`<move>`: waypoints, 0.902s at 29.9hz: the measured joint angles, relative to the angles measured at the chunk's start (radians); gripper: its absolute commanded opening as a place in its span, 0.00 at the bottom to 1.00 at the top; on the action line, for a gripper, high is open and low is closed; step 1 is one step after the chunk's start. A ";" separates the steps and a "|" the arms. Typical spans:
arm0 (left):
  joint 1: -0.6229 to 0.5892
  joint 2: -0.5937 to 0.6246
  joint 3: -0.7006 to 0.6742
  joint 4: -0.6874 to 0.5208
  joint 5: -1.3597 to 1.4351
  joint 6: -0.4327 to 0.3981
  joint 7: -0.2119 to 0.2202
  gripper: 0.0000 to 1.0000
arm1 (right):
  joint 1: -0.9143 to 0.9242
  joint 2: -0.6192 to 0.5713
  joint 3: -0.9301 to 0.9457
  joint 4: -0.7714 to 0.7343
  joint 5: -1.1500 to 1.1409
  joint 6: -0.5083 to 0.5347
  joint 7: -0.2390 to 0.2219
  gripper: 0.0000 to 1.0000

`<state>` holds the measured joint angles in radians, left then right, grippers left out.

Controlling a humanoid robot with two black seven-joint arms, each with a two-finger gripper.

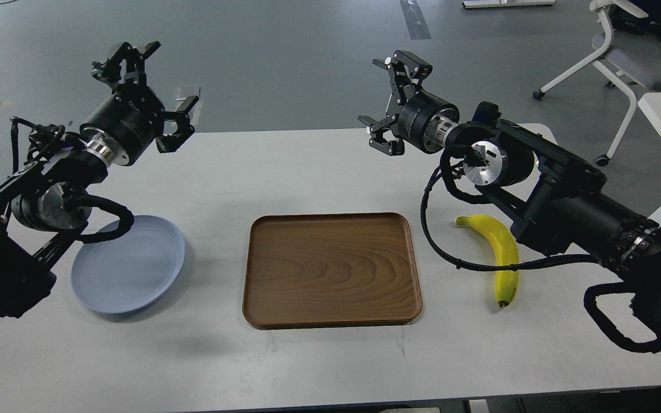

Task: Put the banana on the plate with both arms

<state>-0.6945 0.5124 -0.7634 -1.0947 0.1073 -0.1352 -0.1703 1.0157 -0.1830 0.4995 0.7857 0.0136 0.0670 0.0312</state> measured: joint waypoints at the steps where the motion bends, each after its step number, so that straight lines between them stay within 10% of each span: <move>1: 0.000 -0.001 0.003 0.000 0.000 -0.001 0.000 0.99 | -0.001 -0.001 0.000 0.001 -0.001 0.000 0.010 1.00; 27: -0.001 0.009 0.073 -0.009 -0.009 0.005 0.007 0.99 | 0.029 0.006 -0.019 -0.003 -0.034 -0.001 0.117 1.00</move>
<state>-0.6960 0.5213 -0.6907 -1.1035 0.0982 -0.1306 -0.1636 1.0445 -0.1769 0.4808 0.7827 -0.0209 0.0659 0.1486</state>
